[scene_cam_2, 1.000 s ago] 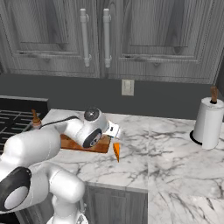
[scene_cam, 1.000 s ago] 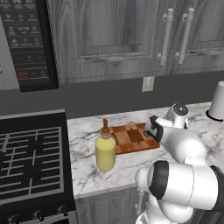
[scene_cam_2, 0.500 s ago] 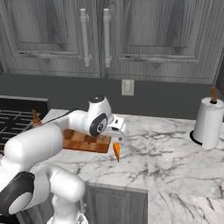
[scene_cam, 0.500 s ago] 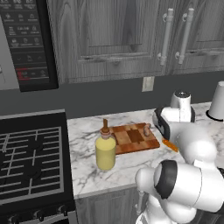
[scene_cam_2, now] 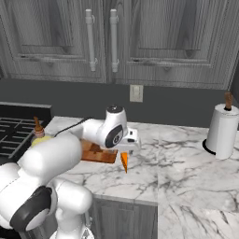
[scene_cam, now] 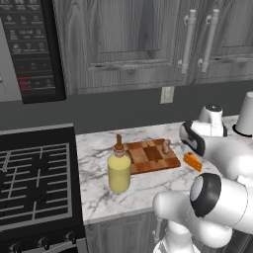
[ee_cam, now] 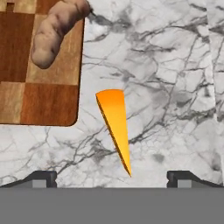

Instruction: Retrieve the reheated potato from the microwave, then place the potato, cheese, and condiment on the cutting board.

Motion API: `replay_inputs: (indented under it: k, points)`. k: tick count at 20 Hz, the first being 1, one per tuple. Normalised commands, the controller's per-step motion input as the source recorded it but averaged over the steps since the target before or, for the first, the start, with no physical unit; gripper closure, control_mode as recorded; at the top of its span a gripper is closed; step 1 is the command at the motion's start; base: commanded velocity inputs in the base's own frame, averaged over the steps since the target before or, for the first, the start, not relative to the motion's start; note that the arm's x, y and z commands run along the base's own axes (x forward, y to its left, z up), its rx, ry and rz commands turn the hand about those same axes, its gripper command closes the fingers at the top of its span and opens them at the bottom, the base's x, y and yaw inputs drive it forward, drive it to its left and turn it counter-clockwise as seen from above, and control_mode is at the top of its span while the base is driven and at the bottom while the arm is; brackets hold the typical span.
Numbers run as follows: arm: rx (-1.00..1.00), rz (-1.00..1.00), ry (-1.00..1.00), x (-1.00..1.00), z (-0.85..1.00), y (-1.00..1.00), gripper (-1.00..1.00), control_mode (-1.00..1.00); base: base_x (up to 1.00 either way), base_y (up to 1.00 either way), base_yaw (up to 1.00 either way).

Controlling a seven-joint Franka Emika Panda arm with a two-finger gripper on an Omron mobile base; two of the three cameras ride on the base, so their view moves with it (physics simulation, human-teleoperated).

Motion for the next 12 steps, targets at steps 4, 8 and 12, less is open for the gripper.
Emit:
replay_inputs:
  k: [4,8,12]
  points:
    - [0.1,0.24,0.13,0.22,-0.09,0.0,-1.0,-1.0,0.0,0.0,0.0]
    - [0.0,0.15,0.15,0.18,-0.08,-0.03,-1.0,-1.0,0.0,0.0,0.0]
    - [0.0,0.12,0.13,0.26,-0.1,-0.07,-1.0,-1.0,0.0,0.0,0.0]
